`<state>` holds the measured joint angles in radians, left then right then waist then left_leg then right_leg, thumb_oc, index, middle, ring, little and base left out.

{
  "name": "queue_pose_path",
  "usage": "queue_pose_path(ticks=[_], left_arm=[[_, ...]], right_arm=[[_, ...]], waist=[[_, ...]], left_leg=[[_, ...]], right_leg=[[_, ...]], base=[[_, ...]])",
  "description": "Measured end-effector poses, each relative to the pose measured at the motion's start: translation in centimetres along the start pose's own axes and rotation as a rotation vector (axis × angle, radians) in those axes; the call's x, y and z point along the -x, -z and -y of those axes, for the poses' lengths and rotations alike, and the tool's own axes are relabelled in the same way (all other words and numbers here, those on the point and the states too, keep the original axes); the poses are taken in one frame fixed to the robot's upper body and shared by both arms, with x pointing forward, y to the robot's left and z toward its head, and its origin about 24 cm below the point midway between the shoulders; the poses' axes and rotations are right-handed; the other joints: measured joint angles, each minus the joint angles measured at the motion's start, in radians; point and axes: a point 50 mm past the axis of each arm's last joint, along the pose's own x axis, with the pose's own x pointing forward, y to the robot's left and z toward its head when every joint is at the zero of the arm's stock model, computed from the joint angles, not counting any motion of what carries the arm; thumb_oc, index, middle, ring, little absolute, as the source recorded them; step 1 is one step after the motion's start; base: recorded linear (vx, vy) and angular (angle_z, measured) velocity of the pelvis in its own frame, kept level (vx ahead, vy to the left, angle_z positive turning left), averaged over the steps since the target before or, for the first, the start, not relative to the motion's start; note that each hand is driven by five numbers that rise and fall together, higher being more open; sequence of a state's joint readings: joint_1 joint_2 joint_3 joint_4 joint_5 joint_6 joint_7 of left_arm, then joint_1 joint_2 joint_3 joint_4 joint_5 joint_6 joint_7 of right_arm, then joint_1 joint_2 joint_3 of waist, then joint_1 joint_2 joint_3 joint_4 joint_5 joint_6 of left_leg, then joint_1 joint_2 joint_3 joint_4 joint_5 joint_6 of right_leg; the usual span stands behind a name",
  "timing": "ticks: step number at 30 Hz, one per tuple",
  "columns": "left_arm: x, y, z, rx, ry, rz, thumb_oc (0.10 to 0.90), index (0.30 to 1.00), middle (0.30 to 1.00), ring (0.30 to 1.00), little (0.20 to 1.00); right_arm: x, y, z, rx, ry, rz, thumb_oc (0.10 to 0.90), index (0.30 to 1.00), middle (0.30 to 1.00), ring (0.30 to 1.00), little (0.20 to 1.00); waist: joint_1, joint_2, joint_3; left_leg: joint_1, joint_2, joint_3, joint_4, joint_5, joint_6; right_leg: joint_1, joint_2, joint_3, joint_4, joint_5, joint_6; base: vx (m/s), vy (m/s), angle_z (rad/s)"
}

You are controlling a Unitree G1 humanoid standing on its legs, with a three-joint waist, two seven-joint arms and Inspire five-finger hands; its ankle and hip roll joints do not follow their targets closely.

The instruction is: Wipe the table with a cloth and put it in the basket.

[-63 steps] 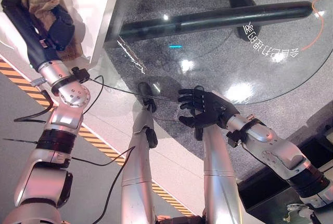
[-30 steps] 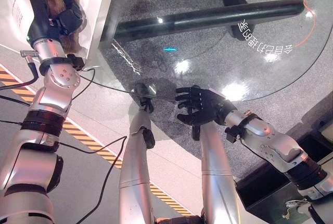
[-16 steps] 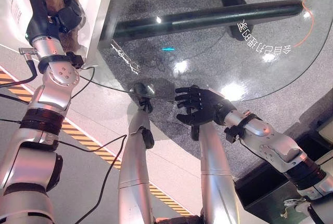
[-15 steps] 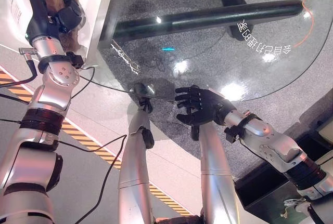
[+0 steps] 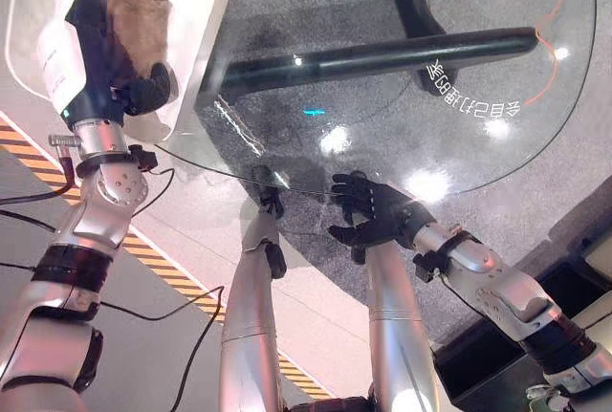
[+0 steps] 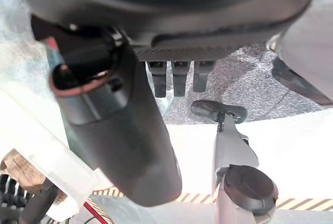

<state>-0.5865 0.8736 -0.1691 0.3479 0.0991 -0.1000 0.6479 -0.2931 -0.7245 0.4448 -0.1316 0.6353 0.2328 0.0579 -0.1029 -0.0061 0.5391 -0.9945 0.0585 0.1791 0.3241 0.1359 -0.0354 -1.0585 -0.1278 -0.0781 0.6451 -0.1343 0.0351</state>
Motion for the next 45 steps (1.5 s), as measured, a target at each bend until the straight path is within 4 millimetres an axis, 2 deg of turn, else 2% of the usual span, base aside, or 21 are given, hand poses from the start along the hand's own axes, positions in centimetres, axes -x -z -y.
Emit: queue_pose_path(ticks=[4, 6, 11, 15, 21, 27, 30, 32, 33, 34, 35, 36, 38, 39, 40, 43, 45], left_arm=[[1.5, 0.4, -0.8, 0.02, -0.008, -0.001, 0.8, 0.9, 0.9, 0.9, 0.9], [3.1, 0.9, -1.4, 0.034, -0.009, 0.003, 0.8, 0.9, 0.9, 0.9, 0.9], [4.2, -0.3, -2.6, 0.131, -0.08, 0.062, 0.8, 0.9, 0.9, 0.9, 0.9], [4.8, -0.2, -3.2, 0.158, -0.104, 0.069, 0.8, 0.9, 0.9, 0.9, 0.9], [7.4, 1.7, -2.1, 0.197, 0.056, -0.053, 0.8, 0.9, 0.9, 0.9, 0.9], [10.2, 3.6, -0.5, 0.376, 0.21, -0.251, 0.8, 0.9, 0.9, 0.9, 0.9], [12.4, 5.2, 1.0, 0.465, 0.259, -0.401, 0.8, 0.9, 0.9, 0.9, 0.9], [15.8, 7.1, 2.3, 0.5, 0.325, -0.579, 0.8, 0.9, 0.9, 0.9, 0.9], [16.6, 7.4, 2.4, 0.501, 0.342, -0.61, 0.8, 0.9, 0.9, 0.9, 0.9], [18.5, 8.1, 3.2, 0.524, 0.375, -0.706, 0.8, 0.9, 0.9, 0.9, 0.9], [19.5, 8.4, 3.5, 0.534, 0.384, -0.753, 0.8, 0.9, 0.9, 0.9, 0.9], [21.8, 9.1, 4.1, 0.545, 0.421, -0.847, 0.8, 0.9, 0.9, 0.9, 0.9], [24.4, 9.5, 5.1, 0.582, 0.455, -0.969, 0.8, 0.9, 0.9, 0.9, 0.9], [26.7, 9.7, 5.7, 0.626, 0.468, -1.078, 0.8, 0.9, 0.9, 0.9, 0.9], [27.5, 9.7, 5.8, 0.639, 0.471, -1.107, 0.8, 0.9, 0.9, 0.9, 0.9], [33.5, 9.2, 6.6, 0.663, 0.548, -1.324, 0.8, 0.9, 0.9, 0.9, 0.9], [36.6, 8.4, 6.4, 0.657, 0.647, -1.4, 0.8, 0.9, 0.9, 0.9, 0.9]], right_arm=[[0.6, 0.7, 0.2, -0.008, 0.031, -0.009, 0.8, 0.9, 0.9, 0.9, 0.9], [1.1, 1.3, 0.3, -0.021, 0.045, -0.025, 0.8, 0.9, 0.9, 0.9, 0.9], [2.0, 2.2, -0.1, -0.035, 0.056, -0.039, 0.8, 0.9, 0.9, 0.9, 0.9], [2.0, 2.5, -0.4, -0.026, 0.06, -0.026, 0.8, 0.9, 0.9, 0.9, 0.9], [2.4, 3.3, -0.3, -0.015, 0.07, -0.037, 0.8, 0.9, 0.9, 0.9, 0.9], [3.0, 5.9, 0.1, -0.043, 0.082, -0.1, 0.8, 0.9, 0.9, 0.9, 0.9], [2.8, 7.6, 0.1, -0.079, 0.094, -0.137, 0.8, 0.9, 0.9, 0.9, 0.9], [3.1, 9.1, -0.1, -0.094, 0.099, -0.185, 0.8, 0.9, 0.9, 0.9, 0.9], [3.3, 9.2, -0.1, -0.094, 0.101, -0.188, 0.8, 0.9, 0.9, 0.9, 0.9], [3.6, 9.7, -0.1, -0.097, 0.107, -0.204, 0.8, 0.9, 0.9, 0.9, 0.9], [3.8, 10.0, -0.1, -0.1, 0.106, -0.214, 0.8, 0.9, 0.9, 0.9, 0.9], [4.2, 10.8, -0.1, -0.11, 0.106, -0.232, 0.8, 0.9, 0.9, 0.9, 0.9], [4.8, 11.7, -0.2, -0.128, 0.119, -0.264, 0.8, 0.9, 0.9, 0.9, 0.9], [5.2, 12.4, -0.4, -0.149, 0.129, -0.283, 0.8, 0.9, 0.9, 0.9, 0.9], [5.3, 12.6, -0.5, -0.159, 0.133, -0.283, 0.8, 0.9, 0.9, 0.9, 0.9], [6.1, 15.2, -1.5, -0.24, 0.166, -0.362, 0.8, 0.9, 0.9, 0.9, 0.9], [7.2, 17.0, -2.5, -0.286, 0.18, -0.433, 0.8, 0.9, 0.9, 0.9, 0.9]], waist=[[0.021, 0.001, 0.001], [0.035, 0.002, 0.001], [0.072, 0.002, 0.001], [0.077, 0.005, 0.002], [0.094, 0.006, 0.003], [0.12, 0.011, 0.001], [0.132, 0.017, 0.0], [0.129, 0.022, -0.001], [0.129, 0.023, -0.001], [0.129, 0.028, -0.001], [0.128, 0.029, -0.001], [0.127, 0.029, -0.001], [0.125, 0.034, -0.003], [0.127, 0.034, -0.014], [0.128, 0.035, -0.021], [0.128, 0.046, -0.091], [0.127, 0.044, -0.159]], left_leg=[[0.02, 0.001, -0.007, -0.009, 0.007, -0.009], [0.057, 0.002, -0.02, -0.014, 0.008, -0.011], [0.119, 0.003, -0.033, -0.042, 0.014, -0.02], [0.15, 0.005, -0.059, -0.067, 0.038, -0.033], [0.247, 0.012, -0.066, -0.108, 0.041, -0.041], [0.405, 0.013, -0.085, -0.158, 0.041, -0.05], [0.479, 0.014, -0.089, -0.186, 0.044, -0.056], [0.553, 0.02, -0.09, -0.205, 0.043, -0.061], [0.563, 0.021, -0.09, -0.207, 0.04, -0.064], [0.598, 0.023, -0.092, -0.221, 0.039, -0.065], [0.614, 0.024, -0.093, -0.223, 0.039, -0.065], [0.651, 0.025, -0.098, -0.226, 0.039, -0.065], [0.702, 0.027, -0.106, -0.239, 0.036, -0.066], [0.727, 0.027, -0.107, -0.239, 0.018, -0.069], [0.732, 0.027, -0.107, -0.241, 0.007, -0.066], [0.785, 0.025, -0.108, -0.269, 0.0, -0.059], [0.809, 0.022, -0.107, -0.274, -0.003, -0.053]], right_leg=[[0.016, 0.0, -0.012, 0.016, -0.009, -0.009], [0.055, 0.0, -0.023, 0.017, -0.019, -0.015], [0.112, 0.001, -0.039, 0.015, -0.039, -0.018], [0.144, 0.005, -0.066, 0.011, -0.041, -0.036], [0.238, 0.012, -0.081, -0.01, -0.051, -0.039], [0.398, 0.014, -0.106, -0.046, -0.075, -0.032], [0.469, 0.017, -0.11, -0.06, -0.08, -0.032], [0.549, 0.025, -0.115, -0.09, -0.082, -0.031], [0.56, 0.026, -0.116, -0.094, -0.082, -0.031], [0.596, 0.031, -0.116, -0.111, -0.082, -0.031], [0.616, 0.032, -0.118, -0.117, -0.082, -0.03], [0.662, 0.035, -0.129, -0.134, -0.083, -0.029], [0.724, 0.037, -0.134, -0.157, -0.086, -0.028], [0.748, 0.037, -0.134, -0.166, -0.093, -0.032], [0.76, 0.033, -0.135, -0.169, -0.097, -0.036], [0.818, 0.036, -0.136, -0.211, -0.095, -0.032], [0.848, 0.039, -0.138, -0.234, -0.097, -0.016]], base=[[-0.04, -0.095, 0.09], [-0.06, -0.113, 0.1], [-0.07, -0.117, 0.07], [-0.1, -0.133, 0.11], [-0.05, -0.136, 0.03], [-0.04, -0.145, 0.08], [-0.02, -0.129, 0.03], [-0.01, -0.098, 0.01], [0.0, -0.084, 0.01], [-0.01, -0.06, 0.02], [0.0, -0.065, 0.06], [0.04, -0.057, 0.12], [0.06, -0.051, 0.12], [0.06, -0.04, 0.04], [0.11, -0.054, 0.02], [0.11, -0.019, 0.01], [0.09, 0.002, 0.02]])
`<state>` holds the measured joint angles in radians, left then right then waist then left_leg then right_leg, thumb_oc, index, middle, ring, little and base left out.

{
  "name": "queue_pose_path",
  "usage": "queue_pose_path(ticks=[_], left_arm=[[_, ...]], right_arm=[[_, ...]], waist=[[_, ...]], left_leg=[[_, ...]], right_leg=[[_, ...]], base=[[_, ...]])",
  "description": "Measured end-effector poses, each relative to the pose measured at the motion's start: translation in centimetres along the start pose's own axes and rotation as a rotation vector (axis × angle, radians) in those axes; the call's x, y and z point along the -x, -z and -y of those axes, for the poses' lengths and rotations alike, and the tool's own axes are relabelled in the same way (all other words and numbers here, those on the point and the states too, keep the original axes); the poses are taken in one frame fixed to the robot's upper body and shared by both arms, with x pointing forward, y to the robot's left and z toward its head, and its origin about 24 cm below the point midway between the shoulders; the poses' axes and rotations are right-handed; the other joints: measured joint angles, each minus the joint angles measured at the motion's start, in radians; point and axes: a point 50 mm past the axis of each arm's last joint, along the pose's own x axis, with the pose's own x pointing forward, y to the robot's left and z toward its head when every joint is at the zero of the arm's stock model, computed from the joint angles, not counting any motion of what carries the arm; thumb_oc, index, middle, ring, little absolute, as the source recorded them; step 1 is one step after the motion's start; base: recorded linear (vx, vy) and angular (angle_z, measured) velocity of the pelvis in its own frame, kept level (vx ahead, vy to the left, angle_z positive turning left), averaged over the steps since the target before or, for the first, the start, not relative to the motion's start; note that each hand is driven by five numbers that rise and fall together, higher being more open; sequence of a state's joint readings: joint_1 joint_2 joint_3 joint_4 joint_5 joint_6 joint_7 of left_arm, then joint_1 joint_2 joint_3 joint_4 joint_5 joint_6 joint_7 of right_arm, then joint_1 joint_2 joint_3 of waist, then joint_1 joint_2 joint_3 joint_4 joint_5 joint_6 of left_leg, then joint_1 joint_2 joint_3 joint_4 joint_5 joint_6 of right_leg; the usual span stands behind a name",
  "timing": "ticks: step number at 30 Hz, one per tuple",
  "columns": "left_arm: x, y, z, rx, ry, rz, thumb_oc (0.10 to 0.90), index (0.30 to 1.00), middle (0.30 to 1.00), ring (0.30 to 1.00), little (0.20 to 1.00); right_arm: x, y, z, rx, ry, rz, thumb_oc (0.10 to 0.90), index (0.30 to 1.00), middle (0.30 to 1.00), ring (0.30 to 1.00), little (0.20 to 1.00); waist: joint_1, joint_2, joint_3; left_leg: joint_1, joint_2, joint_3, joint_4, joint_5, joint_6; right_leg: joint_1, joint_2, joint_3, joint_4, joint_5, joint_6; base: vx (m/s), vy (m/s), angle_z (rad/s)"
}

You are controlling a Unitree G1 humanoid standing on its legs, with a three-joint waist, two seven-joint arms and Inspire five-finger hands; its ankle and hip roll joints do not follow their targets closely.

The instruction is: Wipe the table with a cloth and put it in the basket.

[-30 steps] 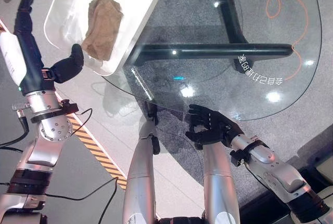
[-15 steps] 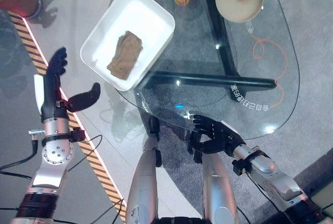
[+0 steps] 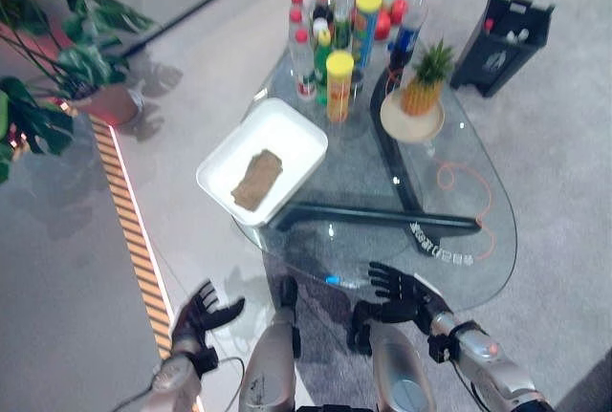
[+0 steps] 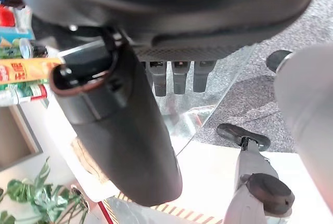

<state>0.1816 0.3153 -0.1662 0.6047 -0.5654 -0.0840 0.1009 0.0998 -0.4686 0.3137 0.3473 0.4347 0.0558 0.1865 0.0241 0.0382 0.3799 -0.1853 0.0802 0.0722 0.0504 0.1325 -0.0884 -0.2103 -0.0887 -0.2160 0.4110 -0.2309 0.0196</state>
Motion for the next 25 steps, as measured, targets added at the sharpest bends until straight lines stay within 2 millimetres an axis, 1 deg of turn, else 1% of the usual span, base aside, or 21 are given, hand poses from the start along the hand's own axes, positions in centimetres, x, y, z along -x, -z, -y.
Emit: queue_pose_path(ticks=[1, 2, 5, 6, 8, 9, 11, 13, 15, 17, 18, 19, 20, 21, 23, 25], left_arm=[[0.3, 1.1, 0.1, -0.014, 0.02, -0.044, 0.8, 0.9, 0.9, 0.9, 0.9], [0.5, 1.5, 0.2, -0.016, 0.029, -0.06, 0.8, 0.9, 0.9, 0.9, 0.9], [0.6, 3.3, 0.5, -0.022, 0.04, -0.15, 0.8, 0.9, 0.9, 0.9, 0.9], [0.9, 4.6, 0.2, -0.03, 0.039, -0.213, 0.8, 0.9, 0.9, 0.9, 0.9], [0.9, 5.9, 0.1, -0.028, 0.021, -0.29, 0.8, 0.9, 0.9, 0.9, 0.9], [0.9, 6.3, -0.1, -0.027, 0.013, -0.319, 0.8, 0.9, 0.9, 0.9, 0.9], [1.3, 7.7, -0.9, -0.034, -0.026, -0.402, 0.8, 0.9, 0.9, 0.9, 0.9], [1.3, 8.1, -1.0, -0.03, -0.029, -0.424, 0.8, 0.9, 0.9, 0.9, 0.9], [1.5, 8.7, -1.2, -0.032, -0.039, -0.456, 0.8, 0.9, 0.9, 0.9, 0.9], [1.6, 9.0, -1.3, -0.022, -0.046, -0.475, 0.8, 0.9, 0.9, 0.9, 0.9], [1.8, 9.4, -1.4, -0.015, -0.045, -0.488, 0.8, 0.9, 0.9, 0.9, 0.9], [1.9, 9.6, -1.4, -0.009, -0.049, -0.498, 0.8, 0.9, 0.9, 0.9, 0.9], [2.0, 9.9, -1.3, 0.029, -0.063, -0.515, 0.8, 0.9, 0.9, 0.9, 0.9], [2.1, 10.3, -1.2, 0.07, -0.073, -0.534, 0.8, 0.9, 0.9, 0.9, 0.9], [2.4, 10.7, -1.2, 0.108, -0.064, -0.551, 0.8, 0.9, 0.9, 0.9, 0.9], [2.5, 10.8, -1.2, 0.113, -0.055, -0.559, 0.8, 0.9, 0.9, 0.9, 0.9]], right_arm=[[0.1, 0.9, 0.1, -0.015, 0.016, -0.032, 0.8, 0.9, 0.9, 0.9, 0.9], [0.2, 1.3, 0.1, -0.02, 0.025, -0.046, 0.8, 0.9, 0.9, 0.9, 0.9], [0.1, 4.0, 0.4, -0.076, 0.108, -0.157, 0.8, 0.9, 0.9, 0.9, 0.9], [0.3, 6.1, 0.3, -0.113, 0.156, -0.246, 0.8, 0.9, 0.9, 0.9, 0.9], [0.6, 8.3, -0.1, -0.152, 0.203, -0.344, 0.8, 0.9, 0.9, 0.9, 0.9], [0.7, 8.9, -0.2, -0.163, 0.214, -0.369, 0.8, 0.9, 0.9, 0.9, 0.9], [1.4, 10.9, -0.6, -0.2, 0.255, -0.461, 0.8, 0.9, 0.9, 0.9, 0.9], [2.1, 12.3, -0.7, -0.255, 0.3, -0.514, 0.8, 0.9, 0.9, 0.9, 0.9], [2.7, 13.3, -0.4, -0.303, 0.373, -0.549, 0.8, 0.9, 0.9, 0.9, 0.9], [3.2, 13.9, -0.2, -0.347, 0.427, -0.568, 0.8, 0.9, 0.9, 0.9, 0.9], [3.8, 14.7, -0.1, -0.382, 0.463, -0.593, 0.8, 0.9, 0.9, 0.9, 0.9], [4.1, 15.0, 0.0, -0.398, 0.48, -0.601, 0.8, 0.9, 0.9, 0.9, 0.9], [4.6, 15.6, 0.0, -0.435, 0.52, -0.619, 0.8, 0.9, 0.9, 0.9, 0.9], [4.7, 15.8, 0.0, -0.451, 0.539, -0.626, 0.8, 0.9, 0.9, 0.9, 0.9], [4.8, 15.9, 0.1, -0.446, 0.552, -0.629, 0.8, 0.9, 0.9, 0.9, 0.9], [4.8, 16.0, 0.1, -0.436, 0.555, -0.638, 0.8, 0.9, 0.9, 0.9, 0.9]], waist=[[0.0, -0.001, -0.029], [-0.002, -0.003, -0.04], [-0.003, -0.012, -0.098], [-0.003, -0.022, -0.15], [-0.005, -0.031, -0.179], [-0.005, -0.032, -0.19], [-0.008, -0.037, -0.234], [-0.016, -0.034, -0.239], [-0.027, -0.028, -0.264], [-0.032, -0.022, -0.271], [-0.033, -0.016, -0.277], [-0.032, -0.013, -0.279], [-0.031, -0.007, -0.285], [-0.034, -0.003, -0.291], [-0.042, -0.003, -0.295], [-0.046, -0.001, -0.299]], left_leg=[[0.011, -0.002, 0.001, -0.001, -0.003, 0.004], [0.016, -0.002, 0.001, 0.0, -0.005, 0.007], [0.063, -0.006, 0.001, -0.012, -0.012, 0.012], [0.08, -0.007, 0.002, -0.028, -0.015, 0.011], [0.119, -0.007, 0.003, -0.045, -0.018, 0.012], [0.128, -0.007, 0.003, -0.052, -0.018, 0.011], [0.143, -0.004, 0.007, -0.069, -0.019, 0.011], [0.165, 0.001, 0.01, -0.077, -0.019, 0.011], [0.171, 0.006, 0.018, -0.087, -0.019, 0.011], [0.181, 0.008, 0.024, -0.089, -0.022, 0.013], [0.188, 0.011, 0.034, -0.092, -0.024, 0.014], [0.193, 0.012, 0.039, -0.096, -0.025, 0.014], [0.209, 0.015, 0.051, -0.103, -0.026, 0.015], [0.214, 0.015, 0.054, -0.104, -0.029, 0.015], [0.219, 0.015, 0.057, -0.104, -0.032, 0.015], [0.221, 0.015, 0.056, -0.104, -0.033, 0.015]], right_leg=[[0.015, 0.0, 0.0, -0.012, -0.002, 0.003], [0.021, -0.002, 0.0, -0.018, -0.002, 0.004], [0.078, -0.001, 0.0, -0.05, -0.002, 0.008], [0.094, 0.001, -0.001, -0.066, -0.006, 0.016], [0.138, 0.005, -0.002, -0.095, -0.003, 0.02], [0.147, 0.006, -0.002, -0.102, -0.002, 0.021], [0.165, 0.01, -0.001, -0.129, 0.005, 0.024], [0.199, 0.017, 0.0, -0.166, 0.02, 0.027], [0.211, 0.021, 0.005, -0.201, 0.039, 0.028], [0.229, 0.026, 0.009, -0.226, 0.051, 0.029], [0.237, 0.031, 0.02, -0.246, 0.062, 0.03], [0.244, 0.033, 0.024, -0.255, 0.067, 0.03], [0.26, 0.037, 0.034, -0.28, 0.079, 0.031], [0.271, 0.038, 0.036, -0.295, 0.086, 0.032], [0.283, 0.04, 0.038, -0.314, 0.095, 0.034], [0.294, 0.042, 0.037, -0.331, 0.103, 0.034]], base=[[0.08, 0.006, 0.01], [0.12, 0.001, -0.01], [0.1, -0.005, 0.01], [0.09, -0.012, 0.0], [0.08, -0.019, 0.0], [0.06, -0.014, 0.0], [0.05, -0.009, -0.03], [0.04, -0.009, -0.05], [0.02, -0.002, -0.11], [0.02, 0.004, -0.14], [0.03, 0.004, -0.18], [0.05, 0.004, -0.28], [0.04, 0.003, -0.2], [0.03, 0.002, -0.18], [0.01, 0.0, -0.03], [0.03, -0.011, 0.01]])
